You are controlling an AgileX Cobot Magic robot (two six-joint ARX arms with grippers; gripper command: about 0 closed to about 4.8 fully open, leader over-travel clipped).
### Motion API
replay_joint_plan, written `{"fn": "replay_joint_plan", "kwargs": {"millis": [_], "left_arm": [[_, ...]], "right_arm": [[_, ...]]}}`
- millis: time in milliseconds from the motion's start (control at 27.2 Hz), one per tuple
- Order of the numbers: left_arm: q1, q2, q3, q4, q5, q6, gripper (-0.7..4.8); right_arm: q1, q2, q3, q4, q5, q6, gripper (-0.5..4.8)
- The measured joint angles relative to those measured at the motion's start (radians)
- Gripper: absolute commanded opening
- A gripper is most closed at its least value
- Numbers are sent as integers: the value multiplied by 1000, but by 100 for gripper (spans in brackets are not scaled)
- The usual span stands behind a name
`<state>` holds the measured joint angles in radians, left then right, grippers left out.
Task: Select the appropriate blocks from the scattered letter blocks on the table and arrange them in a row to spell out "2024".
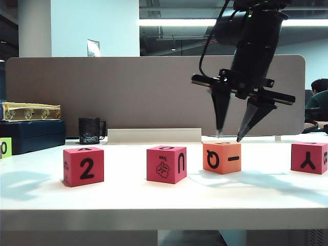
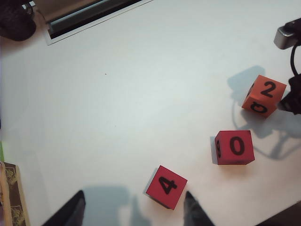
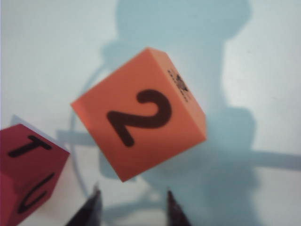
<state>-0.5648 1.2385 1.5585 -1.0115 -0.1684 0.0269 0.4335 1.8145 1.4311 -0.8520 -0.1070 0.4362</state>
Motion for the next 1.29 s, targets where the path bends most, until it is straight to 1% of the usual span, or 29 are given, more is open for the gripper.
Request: {"fn": "replay_joint_plan", "kwargs": {"millis": [37, 110, 184, 294, 404, 698, 918, 1029, 1286], "left_arm": [[0, 0, 0, 0, 0, 0, 263], [1, 0, 0, 0, 0, 0, 263], [1, 0, 0, 0, 0, 0, 263], [1, 0, 0, 0, 0, 11, 263], [1, 0, 0, 0, 0, 23, 263], [1, 0, 0, 0, 0, 26, 263], [1, 0, 0, 0, 0, 26, 263], [1, 0, 0, 0, 0, 26, 263], [1, 0, 0, 0, 0, 29, 263]], "right_arm": [[0, 0, 0, -4, 0, -10, 81], [0, 1, 0, -10, 10, -24, 79], [0, 6, 0, -20, 37, -38, 47], [0, 9, 0, -41, 87, -62, 37], [0, 14, 0, -36, 106, -69, 7], [0, 85, 0, -8, 111, -71, 6], [-1, 103, 0, 50, 111, -90, 6], [-6, 104, 0, 95, 128, -95, -1], [-57, 108, 0, 162, 134, -98, -1]]}}
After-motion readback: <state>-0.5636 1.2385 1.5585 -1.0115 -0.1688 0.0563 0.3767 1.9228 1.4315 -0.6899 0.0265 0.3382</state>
